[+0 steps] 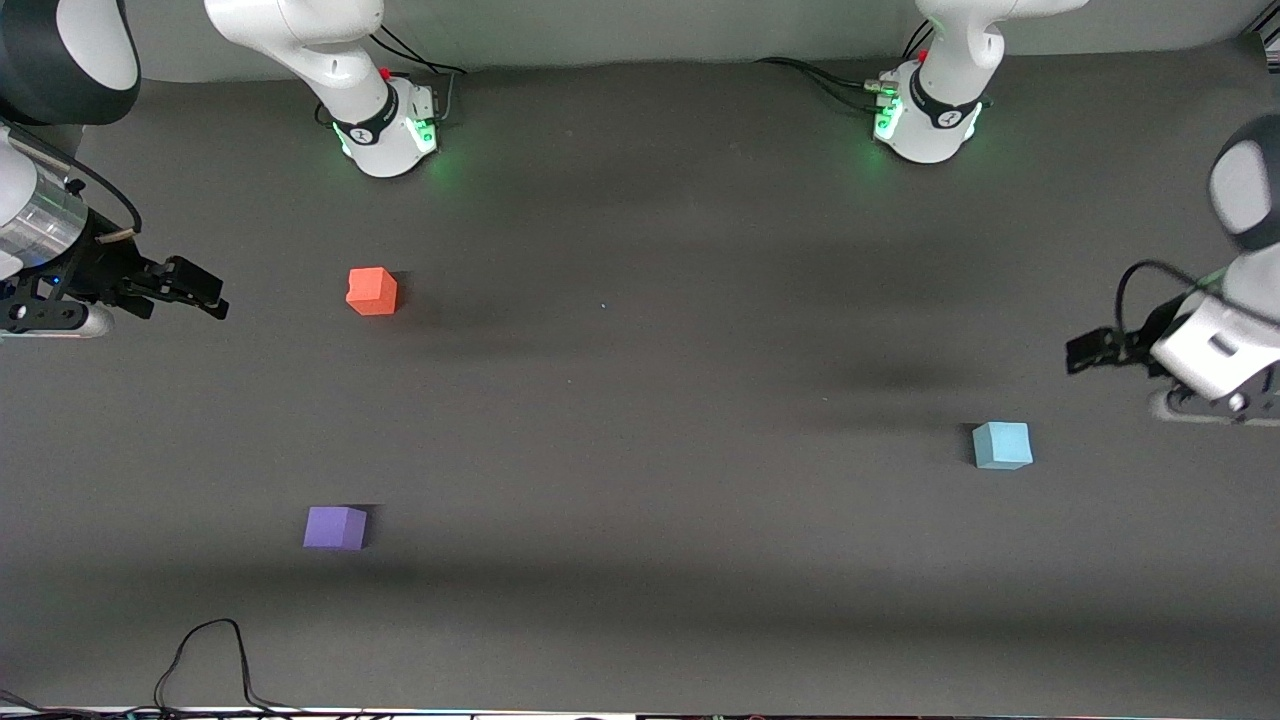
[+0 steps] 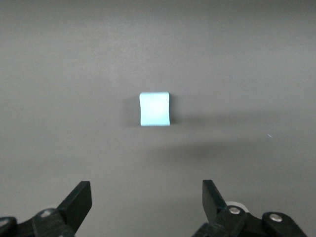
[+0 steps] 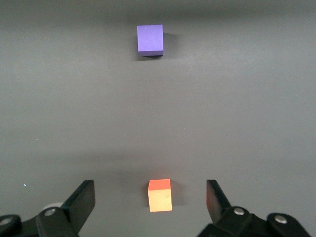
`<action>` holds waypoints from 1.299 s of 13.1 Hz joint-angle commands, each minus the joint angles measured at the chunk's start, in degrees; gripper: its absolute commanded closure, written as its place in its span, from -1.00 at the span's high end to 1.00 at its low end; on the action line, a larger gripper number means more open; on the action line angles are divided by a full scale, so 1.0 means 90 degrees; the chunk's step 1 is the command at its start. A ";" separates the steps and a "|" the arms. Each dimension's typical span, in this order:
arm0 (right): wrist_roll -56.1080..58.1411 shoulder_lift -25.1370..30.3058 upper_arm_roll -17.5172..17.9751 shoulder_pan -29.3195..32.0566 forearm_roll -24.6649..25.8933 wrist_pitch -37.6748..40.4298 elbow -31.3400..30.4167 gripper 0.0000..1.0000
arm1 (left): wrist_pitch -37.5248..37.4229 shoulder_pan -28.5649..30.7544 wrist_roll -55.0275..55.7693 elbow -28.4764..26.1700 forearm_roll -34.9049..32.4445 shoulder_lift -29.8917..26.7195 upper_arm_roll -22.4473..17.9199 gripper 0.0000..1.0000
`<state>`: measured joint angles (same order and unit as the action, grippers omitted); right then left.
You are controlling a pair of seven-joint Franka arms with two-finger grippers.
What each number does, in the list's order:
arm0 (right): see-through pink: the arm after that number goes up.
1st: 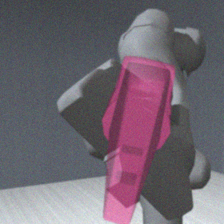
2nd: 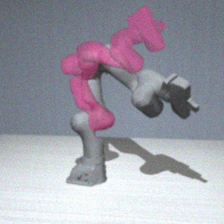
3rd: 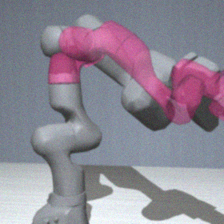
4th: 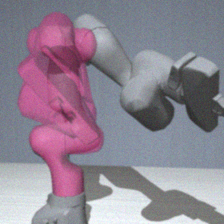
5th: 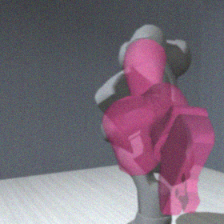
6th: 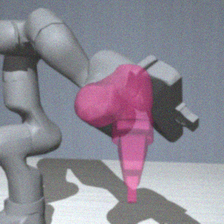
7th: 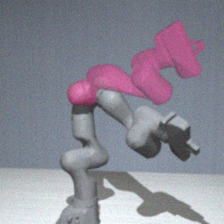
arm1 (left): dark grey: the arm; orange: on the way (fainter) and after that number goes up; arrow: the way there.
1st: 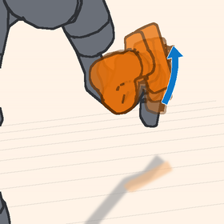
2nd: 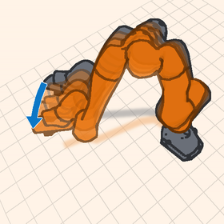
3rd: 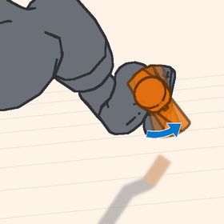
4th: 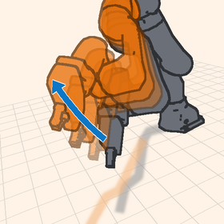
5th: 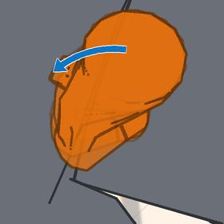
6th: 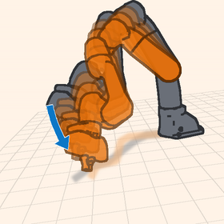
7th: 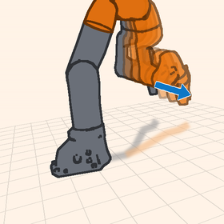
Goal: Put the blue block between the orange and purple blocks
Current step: 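Lower the left gripper onto the light blue cube and grasp it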
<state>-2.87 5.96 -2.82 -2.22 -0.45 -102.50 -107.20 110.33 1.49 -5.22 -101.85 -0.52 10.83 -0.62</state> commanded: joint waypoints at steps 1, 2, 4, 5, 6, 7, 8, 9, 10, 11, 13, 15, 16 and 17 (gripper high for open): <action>0.0153 0.0158 -0.0009 0.0012 0.0001 -0.0095 -0.0139 1.00 | 0.0775 -0.0010 -0.0094 0.0057 -0.0079 0.0747 -0.0019 1.00; 0.0153 0.0158 -0.0009 0.0022 0.0001 -0.0095 -0.0149 1.00 | 0.1078 -0.0010 -0.0094 0.0047 -0.0079 0.0991 -0.0020 1.00; 0.0153 0.0168 -0.0019 0.0022 0.0001 -0.0095 -0.0178 1.00 | 0.1528 -0.0010 -0.0084 -0.0060 -0.0079 0.1392 -0.0020 1.00; 0.0153 0.0178 -0.0019 0.0022 0.0001 -0.0095 -0.0188 1.00 | 0.1859 -0.0010 -0.0084 -0.0225 -0.0079 0.1520 -0.0020 1.00; 0.0162 0.0178 -0.0077 0.0022 0.0001 -0.0105 -0.0198 1.00 | 0.2249 -0.0019 -0.0084 -0.0449 -0.0079 0.1608 -0.0020 1.00; 0.0162 0.0178 -0.0116 0.0012 0.0001 -0.0105 -0.0198 1.00 | 0.2611 -0.0010 -0.0084 -0.0683 -0.0079 0.1686 -0.0020 1.00; 0.0162 0.0168 -0.0117 0.0012 0.0001 -0.0124 -0.0198 1.00 | 0.2846 0.0000 -0.0084 -0.0840 -0.0079 0.1755 -0.0020 1.00; 0.0162 0.0178 -0.0117 0.0012 -0.0009 -0.0144 -0.0198 1.00 | 0.3003 0.0000 -0.0084 -0.0890 -0.0079 0.1881 -0.0010 1.00; 0.0162 0.0178 -0.0117 0.0012 -0.0009 -0.0144 -0.0198 1.00 | 0.3150 -0.0019 -0.0074 -0.0891 -0.0079 0.2057 -0.0019 1.00; 0.0162 0.0168 -0.0126 0.0012 -0.0009 -0.0144 -0.0198 1.00 | 0.3306 -0.0010 -0.0064 -0.0891 -0.0079 0.2165 -0.0020 1.00; 0.0162 0.0168 -0.0117 0.0012 -0.0009 -0.0144 -0.0198 1.00 | 0.3512 -0.0010 -0.0084 -0.0891 -0.0079 0.2360 -0.0020 1.00; 0.0162 0.0168 -0.0126 0.0012 -0.0009 -0.0193 -0.0208 1.00 | 0.3503 -0.0010 -0.0074 -0.0891 -0.0079 0.2381 -0.0010 0.68; 0.0162 0.0158 -0.0126 0.0012 -0.0009 -0.0203 -0.0208 1.00 | 0.3455 0.0010 -0.0026 -0.0891 -0.0069 0.2371 -0.0010 0.19; 0.0162 0.0149 -0.0126 0.0012 -0.0009 -0.0222 -0.0208 1.00 | 0.3425 0.0010 -0.0006 -0.0891 -0.0069 0.2380 -0.0010 -0.09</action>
<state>-2.78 5.97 -3.78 -2.20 -0.44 -103.20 -107.43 141.40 1.54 -5.25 -109.52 -0.72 32.84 -0.63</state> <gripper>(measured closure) 0.000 0.233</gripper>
